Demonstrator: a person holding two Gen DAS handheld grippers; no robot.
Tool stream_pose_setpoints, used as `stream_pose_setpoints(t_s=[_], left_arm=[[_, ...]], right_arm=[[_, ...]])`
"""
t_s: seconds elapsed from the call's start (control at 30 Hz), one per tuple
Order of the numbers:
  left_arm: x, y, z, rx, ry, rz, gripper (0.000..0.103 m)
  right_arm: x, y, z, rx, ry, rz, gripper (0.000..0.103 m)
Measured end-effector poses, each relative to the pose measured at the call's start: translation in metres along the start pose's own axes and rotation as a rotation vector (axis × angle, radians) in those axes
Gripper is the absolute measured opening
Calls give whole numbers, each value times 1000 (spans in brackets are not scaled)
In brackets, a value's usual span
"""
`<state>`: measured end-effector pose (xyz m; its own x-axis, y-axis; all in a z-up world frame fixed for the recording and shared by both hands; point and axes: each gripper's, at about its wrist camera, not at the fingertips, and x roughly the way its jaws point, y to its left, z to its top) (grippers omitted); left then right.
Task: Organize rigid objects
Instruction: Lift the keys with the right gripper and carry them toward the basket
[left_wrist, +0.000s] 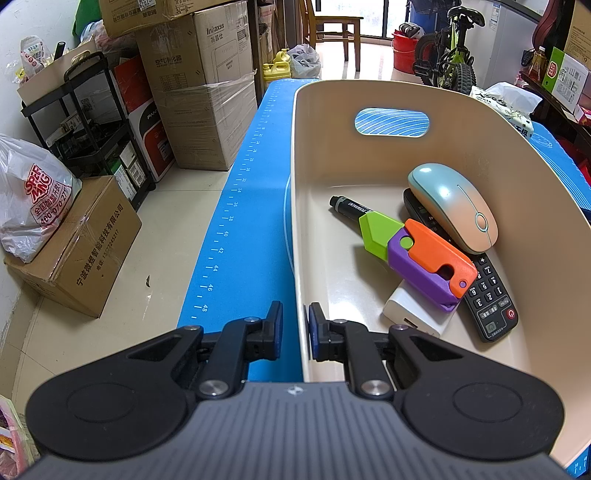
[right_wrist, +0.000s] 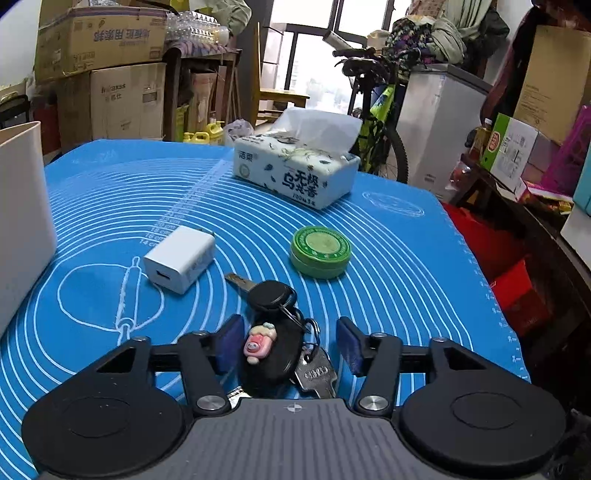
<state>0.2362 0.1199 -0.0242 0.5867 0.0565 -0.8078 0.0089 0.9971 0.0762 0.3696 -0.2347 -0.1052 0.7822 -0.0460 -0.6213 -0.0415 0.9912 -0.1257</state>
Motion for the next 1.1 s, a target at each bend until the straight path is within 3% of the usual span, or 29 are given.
stream_pose_setpoints(t_s=[0.13,0.17,0.3,0.43,0.73,1.1], left_arm=[[0,0,0,0,0,0,18],[0,0,0,0,0,0,18],[0,0,0,0,0,0,18],[0,0,0,0,0,0,18],[0,0,0,0,0,0,18],[0,-1,0,0,0,0,18]], right_arm=[[3,-9,-3,62,6,29,65],[3,-12,-4,83,5,51,53],[1,-10,-5,97,2,88,42],[-5,-13,-6,149,-23,98,40],[-35,1,2,31,-172,39,38],[-67,9,22,-4,-246,61,38]])
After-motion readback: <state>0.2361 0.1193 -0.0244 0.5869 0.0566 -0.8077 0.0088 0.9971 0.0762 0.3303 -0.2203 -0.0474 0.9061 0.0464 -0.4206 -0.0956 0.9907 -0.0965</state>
